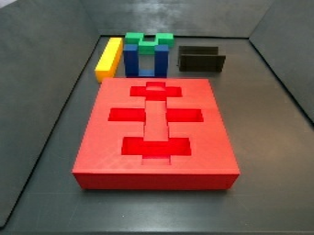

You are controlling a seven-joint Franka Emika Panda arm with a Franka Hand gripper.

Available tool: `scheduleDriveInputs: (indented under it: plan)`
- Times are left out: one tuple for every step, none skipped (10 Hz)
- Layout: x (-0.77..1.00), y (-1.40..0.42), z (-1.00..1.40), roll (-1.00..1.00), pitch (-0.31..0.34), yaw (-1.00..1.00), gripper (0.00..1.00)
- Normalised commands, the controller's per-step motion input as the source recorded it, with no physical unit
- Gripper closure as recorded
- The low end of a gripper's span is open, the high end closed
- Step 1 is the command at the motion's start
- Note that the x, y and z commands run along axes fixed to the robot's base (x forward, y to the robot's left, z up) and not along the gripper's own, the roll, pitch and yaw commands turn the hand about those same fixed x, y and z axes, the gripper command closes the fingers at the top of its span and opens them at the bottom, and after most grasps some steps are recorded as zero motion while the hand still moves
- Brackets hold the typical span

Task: Pick up the purple object. Move up. Place the purple object on the fixture. Regrasp the purple object. Move to above the board. Insert the purple object.
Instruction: Move to above the board.

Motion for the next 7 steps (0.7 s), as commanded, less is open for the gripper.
scheduleDriveInputs:
  plan:
    - [-1.24,-1.4,0.26,-1.0,0.109,-0.17,1.0]
    - [-1.36,-1.4,0.28,-1.0,0.075,-0.16,1.0]
    - [-1.39,-1.4,0.24,-1.0,0.076,-0.15,1.0]
    - [-1.39,-1.4,0.26,-1.0,0.088,-0.14,1.0]
    - [-1.39,-1.4,0.26,-1.0,0.098,-0.14,1.0]
    - [-0.61,-0.57,0.11,-1.0,0.098,-0.12,1.0]
    - [-0.38,-0.32,0.05,-1.0,0.105,-0.12,1.0]
